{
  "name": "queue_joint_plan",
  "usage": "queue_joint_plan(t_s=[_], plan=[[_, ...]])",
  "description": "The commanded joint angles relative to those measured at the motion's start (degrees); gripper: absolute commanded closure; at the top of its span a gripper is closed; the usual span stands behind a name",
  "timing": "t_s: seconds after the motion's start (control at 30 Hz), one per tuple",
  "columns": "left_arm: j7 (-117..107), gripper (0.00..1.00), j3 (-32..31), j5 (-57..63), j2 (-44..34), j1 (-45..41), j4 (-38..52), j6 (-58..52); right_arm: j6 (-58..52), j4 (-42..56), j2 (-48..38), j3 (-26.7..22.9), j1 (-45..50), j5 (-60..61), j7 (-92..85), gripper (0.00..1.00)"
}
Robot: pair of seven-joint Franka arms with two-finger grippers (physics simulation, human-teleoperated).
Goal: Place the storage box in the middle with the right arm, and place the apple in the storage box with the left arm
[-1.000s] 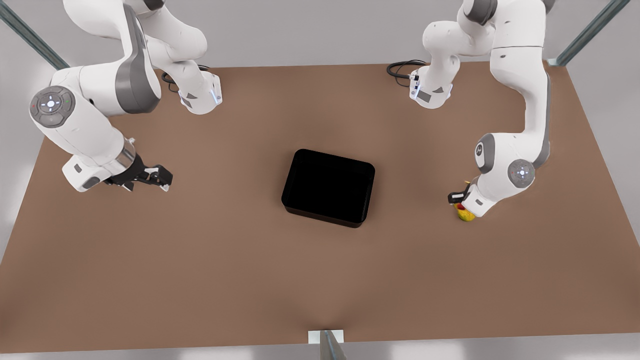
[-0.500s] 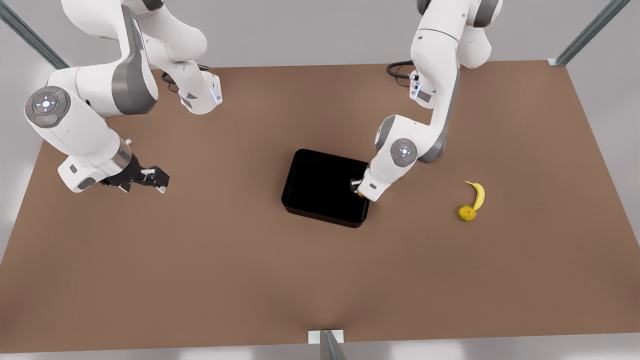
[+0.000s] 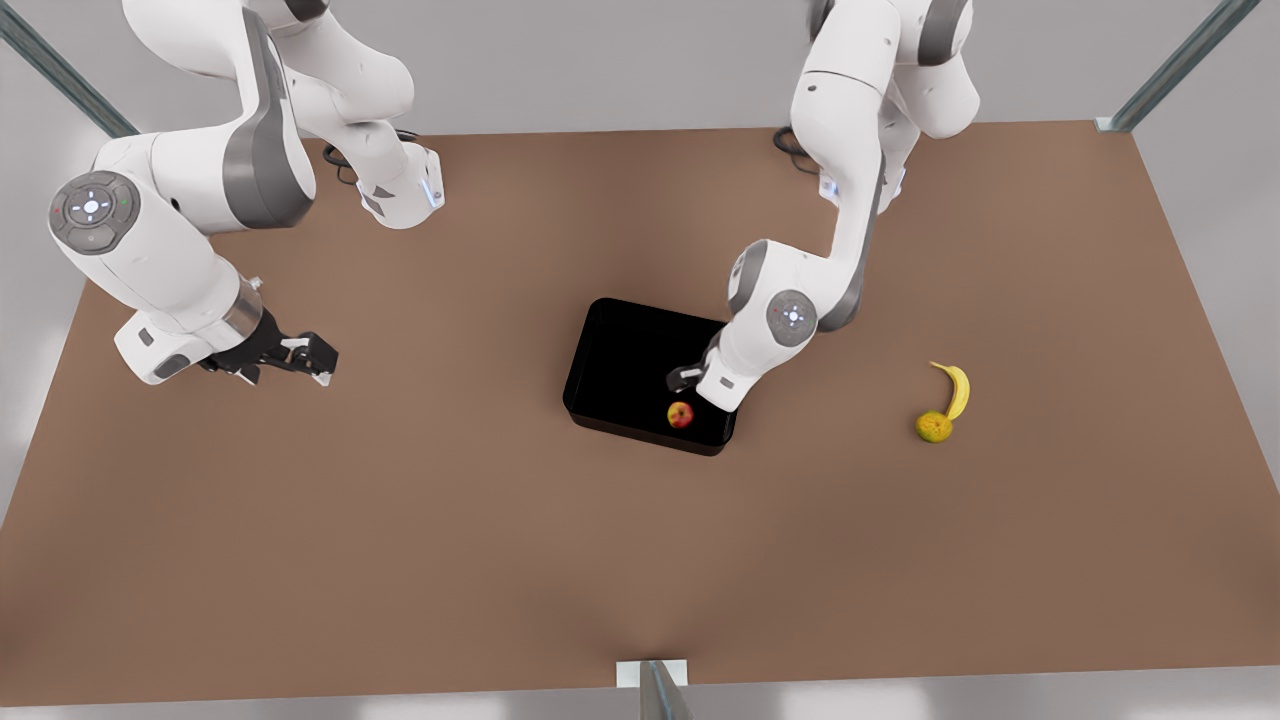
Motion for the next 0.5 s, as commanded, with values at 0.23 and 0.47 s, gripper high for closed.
queue_joint_plan(t_s=[0.23, 0.47], plan=[[19.79, 0.00, -24.40, 37.36, -18.46, 48.10, 16.24, -38.09, 0.09, 0.00, 0.08, 0.00, 0.04, -0.09, 0.00, 0.00], [25.68, 0.00, -29.59, 40.00, -16.53, 57.78, 20.81, -40.99, 0.09, 0.00, 0.08, 0.00, -0.05, -0.09, 0.00, 0.00]])
